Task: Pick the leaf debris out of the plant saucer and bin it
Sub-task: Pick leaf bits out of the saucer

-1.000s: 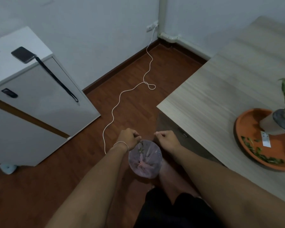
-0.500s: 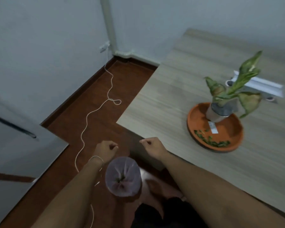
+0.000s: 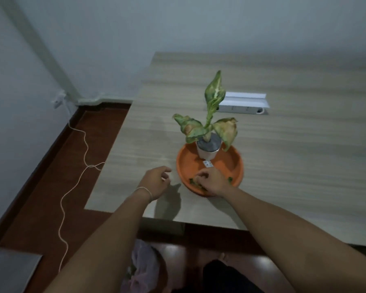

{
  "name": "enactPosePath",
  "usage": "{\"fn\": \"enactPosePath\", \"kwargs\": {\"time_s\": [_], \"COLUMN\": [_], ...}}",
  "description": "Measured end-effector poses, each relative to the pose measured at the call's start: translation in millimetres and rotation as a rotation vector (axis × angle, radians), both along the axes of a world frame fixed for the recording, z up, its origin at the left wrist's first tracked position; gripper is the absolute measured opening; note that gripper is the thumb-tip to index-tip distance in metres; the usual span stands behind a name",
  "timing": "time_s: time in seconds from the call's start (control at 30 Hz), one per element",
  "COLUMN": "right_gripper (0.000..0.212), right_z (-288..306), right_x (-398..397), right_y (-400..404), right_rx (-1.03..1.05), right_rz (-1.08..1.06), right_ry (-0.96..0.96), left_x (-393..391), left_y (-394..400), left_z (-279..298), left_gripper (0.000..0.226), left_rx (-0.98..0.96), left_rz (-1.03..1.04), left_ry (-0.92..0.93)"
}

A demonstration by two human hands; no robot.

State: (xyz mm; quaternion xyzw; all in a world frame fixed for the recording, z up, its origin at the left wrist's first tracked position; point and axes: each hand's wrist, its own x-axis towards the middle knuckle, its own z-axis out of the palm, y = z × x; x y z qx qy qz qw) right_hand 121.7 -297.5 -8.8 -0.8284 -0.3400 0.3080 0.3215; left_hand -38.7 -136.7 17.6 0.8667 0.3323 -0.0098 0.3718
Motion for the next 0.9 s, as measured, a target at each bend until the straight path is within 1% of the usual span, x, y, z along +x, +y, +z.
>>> {"fn": "enactPosePath", "kwargs": {"time_s": [0.1,0.17,0.23,0.27,0.3,0.37,0.4,0.47,0.5,0.57,0.63,0.73,0.9], "right_gripper": [0.020,0.023,0.020,0.014,0.008,0.008,0.011,0.032,0.038,0.039,0.036,0.032,0.026], "right_z": [-5.1,-10.9,-18.3,-22.4,-25.9,-32.8,-37.1,-43.7,-45.1,-47.3,-49.5,-57.0,-62.4], "right_x": [31.4,45.3,54.7,57.7,59.5,62.1,63.8,69.1,72.0,75.1,75.2,72.9,68.8], "right_y": [-15.3,-19.3,-18.9,-18.5,-17.5,-13.9,-11.8,-6.3,-3.6,-0.2,0.0,0.6,2.4], "right_rx": [-0.113,-0.187,-0.241,-0.264,-0.281,-0.302,-0.313,-0.345,-0.346,-0.340,-0.321,-0.291,-0.303], "right_rz": [0.023,0.114,0.250,0.302,0.358,0.450,0.490,0.590,0.646,0.726,0.752,0.727,0.670], "right_ry": [-0.043,-0.076,-0.133,-0.163,-0.204,-0.296,-0.332,-0.366,-0.373,-0.382,-0.394,-0.433,-0.347], "left_x": [45.5,68.6,85.2,91.1,95.7,102.8,104.7,108.8,111.0,116.5,123.2,131.4,137.3], "left_y": [-11.0,-16.2,-19.6,-21.0,-22.0,-21.4,-21.1,-21.3,-23.1,-27.5,-30.5,-34.5,-44.2], "left_z": [-5.2,-9.4,-16.4,-20.2,-24.8,-33.8,-36.3,-42.2,-44.1,-49.6,-52.9,-59.5,-68.0], "left_gripper": [0.037,0.036,0.035,0.034,0.035,0.036,0.038,0.047,0.051,0.053,0.049,0.042,0.036], "left_rx": [0.024,0.058,0.049,0.053,0.072,0.157,0.204,0.232,0.226,0.222,0.240,0.226,0.237], "left_rz": [-0.114,-0.168,-0.179,-0.204,-0.248,-0.349,-0.390,-0.453,-0.481,-0.530,-0.564,-0.578,-0.575], "left_ry": [0.077,0.143,0.219,0.267,0.316,0.413,0.450,0.497,0.511,0.529,0.531,0.515,0.476]}}
